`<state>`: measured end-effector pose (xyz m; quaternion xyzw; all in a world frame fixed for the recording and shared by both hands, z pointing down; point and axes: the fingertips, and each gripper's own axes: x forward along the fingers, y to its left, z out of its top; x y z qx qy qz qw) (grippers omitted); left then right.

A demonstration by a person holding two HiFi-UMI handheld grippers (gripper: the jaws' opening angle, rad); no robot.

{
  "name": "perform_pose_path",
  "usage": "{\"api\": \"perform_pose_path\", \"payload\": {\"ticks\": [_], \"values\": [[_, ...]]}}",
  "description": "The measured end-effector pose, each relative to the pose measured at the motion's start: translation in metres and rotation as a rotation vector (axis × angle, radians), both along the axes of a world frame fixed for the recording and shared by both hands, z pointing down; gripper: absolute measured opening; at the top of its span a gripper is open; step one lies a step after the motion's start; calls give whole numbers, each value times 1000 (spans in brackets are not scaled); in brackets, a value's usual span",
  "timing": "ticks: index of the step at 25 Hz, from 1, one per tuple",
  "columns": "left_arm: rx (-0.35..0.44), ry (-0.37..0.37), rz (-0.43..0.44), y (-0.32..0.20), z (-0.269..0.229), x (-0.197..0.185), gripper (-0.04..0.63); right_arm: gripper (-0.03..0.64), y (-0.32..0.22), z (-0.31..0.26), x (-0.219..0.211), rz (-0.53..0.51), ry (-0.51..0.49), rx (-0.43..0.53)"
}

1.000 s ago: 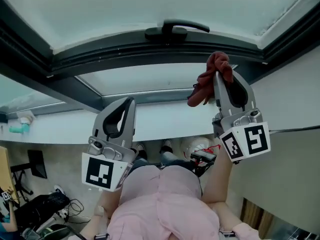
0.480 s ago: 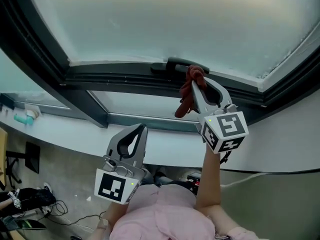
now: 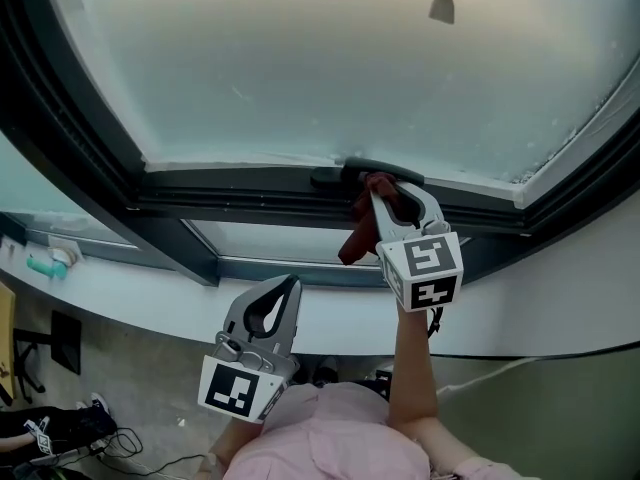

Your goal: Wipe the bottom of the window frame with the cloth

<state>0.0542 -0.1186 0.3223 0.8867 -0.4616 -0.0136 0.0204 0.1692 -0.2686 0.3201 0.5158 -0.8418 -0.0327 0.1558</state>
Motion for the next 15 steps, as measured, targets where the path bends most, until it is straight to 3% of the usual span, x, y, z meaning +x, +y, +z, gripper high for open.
{"api": "perform_pose_path", "payload": {"ticks": [5, 9, 15], "values": [[5, 17, 24, -7, 1, 3, -2, 67, 1, 9, 20, 91, 129, -23], [13, 22, 44, -9, -2, 9, -2, 66, -1, 14, 36, 109, 77, -65], [23, 29, 50, -12, -6, 15, -3, 67, -9, 13, 47, 134, 97, -82]]}}
